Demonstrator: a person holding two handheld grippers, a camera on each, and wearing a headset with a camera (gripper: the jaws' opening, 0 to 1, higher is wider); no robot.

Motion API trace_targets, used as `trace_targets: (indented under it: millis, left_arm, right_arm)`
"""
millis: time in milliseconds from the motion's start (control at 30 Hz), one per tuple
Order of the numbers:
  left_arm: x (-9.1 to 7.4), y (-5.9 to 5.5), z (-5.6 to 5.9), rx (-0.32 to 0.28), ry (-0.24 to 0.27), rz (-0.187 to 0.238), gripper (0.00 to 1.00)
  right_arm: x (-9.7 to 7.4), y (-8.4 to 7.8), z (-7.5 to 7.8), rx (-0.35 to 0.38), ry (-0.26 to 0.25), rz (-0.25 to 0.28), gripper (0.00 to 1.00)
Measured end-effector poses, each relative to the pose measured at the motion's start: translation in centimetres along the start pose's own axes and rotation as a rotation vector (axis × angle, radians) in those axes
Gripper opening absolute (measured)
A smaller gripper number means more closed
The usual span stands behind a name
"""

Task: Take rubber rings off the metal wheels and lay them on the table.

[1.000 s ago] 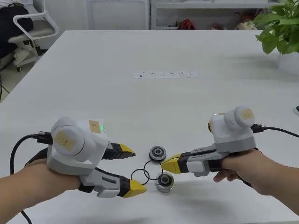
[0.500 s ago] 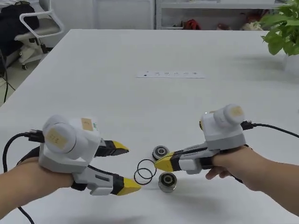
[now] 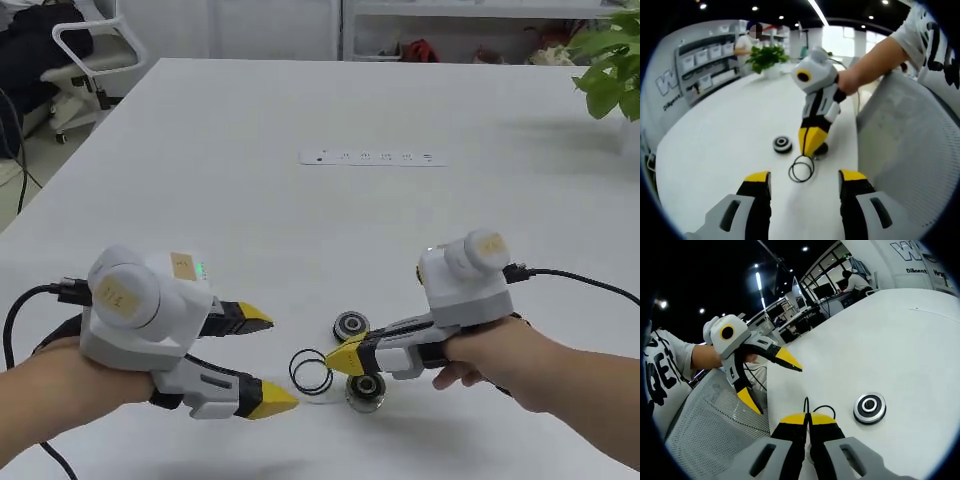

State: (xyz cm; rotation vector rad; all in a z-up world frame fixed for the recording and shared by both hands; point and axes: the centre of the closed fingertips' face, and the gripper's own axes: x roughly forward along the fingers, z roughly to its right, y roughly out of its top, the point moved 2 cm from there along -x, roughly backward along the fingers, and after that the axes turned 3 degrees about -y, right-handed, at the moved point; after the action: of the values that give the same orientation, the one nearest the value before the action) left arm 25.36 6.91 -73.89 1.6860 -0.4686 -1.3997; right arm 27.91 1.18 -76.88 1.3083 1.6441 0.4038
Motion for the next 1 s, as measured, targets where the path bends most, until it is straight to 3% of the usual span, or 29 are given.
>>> trace_targets:
  millis: [533, 1000]
  left_arm:
    - [0.1, -0.5, -0.1, -0.009, -0.003, -0.011, 0.55]
    - [0.3, -0.8, 0.1, -0.014, -0.014, -0.021, 0.54]
  right_arm:
    - [0.4, -0.7, 0.6, 0.020, -0.011, -0.016, 0.00]
    - [0.3, -0.8, 1.8, 0.033, -0.061, 0.002, 0.03]
